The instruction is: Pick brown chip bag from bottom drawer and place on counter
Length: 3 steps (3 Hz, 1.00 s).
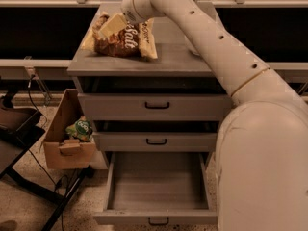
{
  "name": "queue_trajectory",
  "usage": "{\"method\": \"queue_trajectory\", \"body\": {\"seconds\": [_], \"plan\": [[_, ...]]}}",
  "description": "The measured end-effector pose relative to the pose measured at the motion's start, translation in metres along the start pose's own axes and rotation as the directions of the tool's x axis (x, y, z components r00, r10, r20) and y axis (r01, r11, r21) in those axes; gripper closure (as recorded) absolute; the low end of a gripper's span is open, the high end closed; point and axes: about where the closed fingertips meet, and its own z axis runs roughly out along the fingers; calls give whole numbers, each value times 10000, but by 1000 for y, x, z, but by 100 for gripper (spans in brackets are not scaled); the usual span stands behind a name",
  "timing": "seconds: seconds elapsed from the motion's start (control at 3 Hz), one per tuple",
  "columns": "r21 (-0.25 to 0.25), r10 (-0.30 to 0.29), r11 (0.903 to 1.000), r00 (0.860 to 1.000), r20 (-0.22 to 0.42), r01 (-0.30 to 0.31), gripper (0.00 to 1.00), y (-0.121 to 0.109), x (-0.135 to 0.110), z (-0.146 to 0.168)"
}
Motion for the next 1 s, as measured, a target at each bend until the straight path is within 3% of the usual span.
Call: {"method": "queue_trajectory", "body": {"seconds": [0.33, 0.67, 1.0], "plan": [[-33, -70, 10000, 9989, -469, 69, 0, -4, -1, 1], [668, 298, 9975, 9927, -1169, -221, 0, -42, -11, -43], [2105, 1262, 9732, 9802, -1527, -925, 0, -86, -19, -118]]}}
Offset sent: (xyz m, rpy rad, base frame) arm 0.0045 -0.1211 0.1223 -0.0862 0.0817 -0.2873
